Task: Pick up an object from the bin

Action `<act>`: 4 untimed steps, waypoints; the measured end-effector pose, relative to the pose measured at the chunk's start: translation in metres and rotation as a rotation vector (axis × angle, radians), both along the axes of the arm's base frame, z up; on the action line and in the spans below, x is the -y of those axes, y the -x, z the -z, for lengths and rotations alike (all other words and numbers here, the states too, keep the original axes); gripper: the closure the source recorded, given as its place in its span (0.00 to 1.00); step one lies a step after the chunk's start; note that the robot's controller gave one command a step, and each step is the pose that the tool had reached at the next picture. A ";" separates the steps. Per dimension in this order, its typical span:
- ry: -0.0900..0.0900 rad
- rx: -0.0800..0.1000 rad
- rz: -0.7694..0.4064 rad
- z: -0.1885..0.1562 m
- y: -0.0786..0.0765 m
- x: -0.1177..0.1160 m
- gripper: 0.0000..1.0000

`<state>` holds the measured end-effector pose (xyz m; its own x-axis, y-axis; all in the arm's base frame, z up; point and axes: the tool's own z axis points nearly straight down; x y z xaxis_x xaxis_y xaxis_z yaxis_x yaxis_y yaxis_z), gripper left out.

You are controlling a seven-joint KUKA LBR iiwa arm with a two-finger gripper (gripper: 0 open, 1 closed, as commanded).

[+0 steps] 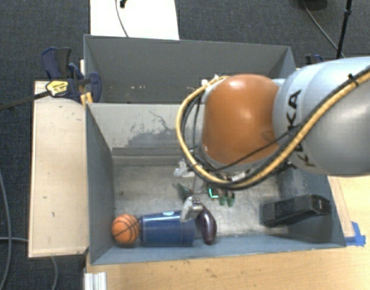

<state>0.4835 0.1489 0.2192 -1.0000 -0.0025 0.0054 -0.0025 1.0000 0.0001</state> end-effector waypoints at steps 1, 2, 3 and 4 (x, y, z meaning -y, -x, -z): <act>-0.001 0.008 0.004 -0.004 -0.002 0.001 0.00; -0.003 0.016 -0.116 0.018 -0.004 -0.003 0.00; 0.001 0.002 -0.074 0.137 -0.011 -0.031 1.00; 0.001 0.002 -0.073 0.137 -0.011 -0.031 1.00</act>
Offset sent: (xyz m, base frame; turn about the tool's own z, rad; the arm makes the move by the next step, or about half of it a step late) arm 0.0038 0.0113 -0.0934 -0.4389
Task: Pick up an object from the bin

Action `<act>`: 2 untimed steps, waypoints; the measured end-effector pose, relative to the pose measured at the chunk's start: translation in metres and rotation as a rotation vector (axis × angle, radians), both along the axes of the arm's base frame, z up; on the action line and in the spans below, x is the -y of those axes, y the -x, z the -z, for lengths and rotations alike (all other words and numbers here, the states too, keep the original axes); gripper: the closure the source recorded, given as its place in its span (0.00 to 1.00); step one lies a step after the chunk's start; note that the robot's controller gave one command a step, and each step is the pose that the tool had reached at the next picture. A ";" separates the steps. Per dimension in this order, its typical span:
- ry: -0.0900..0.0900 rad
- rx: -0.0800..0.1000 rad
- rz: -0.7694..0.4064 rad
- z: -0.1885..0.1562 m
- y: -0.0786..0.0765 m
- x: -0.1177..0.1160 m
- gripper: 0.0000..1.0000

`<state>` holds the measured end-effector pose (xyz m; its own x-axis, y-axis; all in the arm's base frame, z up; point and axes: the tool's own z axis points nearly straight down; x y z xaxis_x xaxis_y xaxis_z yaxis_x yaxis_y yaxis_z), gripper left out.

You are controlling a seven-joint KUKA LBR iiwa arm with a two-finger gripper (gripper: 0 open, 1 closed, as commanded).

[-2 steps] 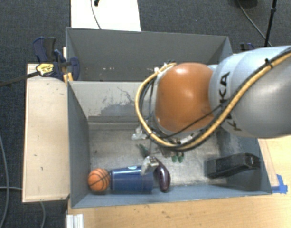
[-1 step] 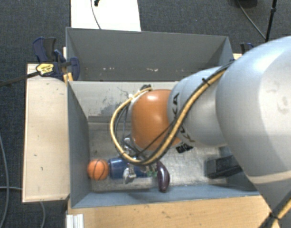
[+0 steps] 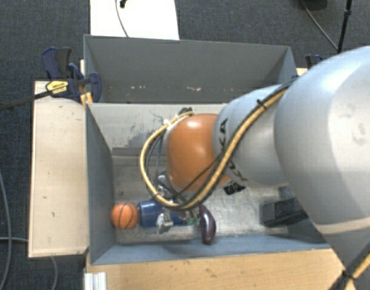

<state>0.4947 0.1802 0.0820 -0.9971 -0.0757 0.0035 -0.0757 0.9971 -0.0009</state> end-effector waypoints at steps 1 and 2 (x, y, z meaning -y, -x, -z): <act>-0.001 0.005 0.068 -0.114 0.003 0.058 1.00; -0.002 0.004 0.070 -0.114 0.004 0.058 1.00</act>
Offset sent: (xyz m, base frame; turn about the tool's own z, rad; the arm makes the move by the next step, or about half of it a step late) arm 0.0000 0.0000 0.0000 0.0000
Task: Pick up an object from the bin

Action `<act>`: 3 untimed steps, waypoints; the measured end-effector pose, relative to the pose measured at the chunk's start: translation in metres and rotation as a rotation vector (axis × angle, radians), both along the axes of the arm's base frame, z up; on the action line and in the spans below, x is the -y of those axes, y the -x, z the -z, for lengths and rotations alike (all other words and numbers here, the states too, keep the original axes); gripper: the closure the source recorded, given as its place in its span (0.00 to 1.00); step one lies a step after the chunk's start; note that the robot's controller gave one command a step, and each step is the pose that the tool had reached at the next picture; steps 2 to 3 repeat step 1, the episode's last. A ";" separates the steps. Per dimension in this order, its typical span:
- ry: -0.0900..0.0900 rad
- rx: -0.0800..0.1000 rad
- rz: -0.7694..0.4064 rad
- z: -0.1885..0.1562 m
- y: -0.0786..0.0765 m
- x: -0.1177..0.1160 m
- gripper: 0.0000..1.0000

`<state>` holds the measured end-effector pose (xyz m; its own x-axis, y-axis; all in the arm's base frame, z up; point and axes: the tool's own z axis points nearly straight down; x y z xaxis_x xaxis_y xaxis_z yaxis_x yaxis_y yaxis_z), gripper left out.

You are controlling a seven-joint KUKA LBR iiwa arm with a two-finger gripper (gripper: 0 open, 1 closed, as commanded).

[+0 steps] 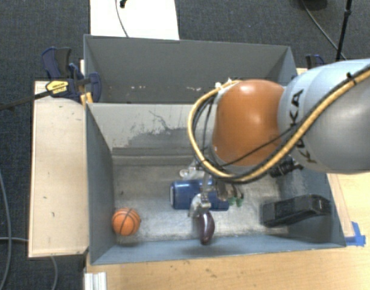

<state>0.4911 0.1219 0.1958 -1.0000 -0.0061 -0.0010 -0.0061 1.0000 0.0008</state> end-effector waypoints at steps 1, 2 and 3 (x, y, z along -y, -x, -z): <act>0.000 -0.009 0.115 -0.019 -0.010 0.013 1.00; 0.000 -0.009 0.115 -0.019 -0.010 0.013 1.00; 0.000 -0.009 0.115 -0.019 -0.010 0.013 1.00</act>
Offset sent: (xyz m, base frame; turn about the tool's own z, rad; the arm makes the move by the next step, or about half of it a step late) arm 0.0111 0.0468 0.1138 0.1913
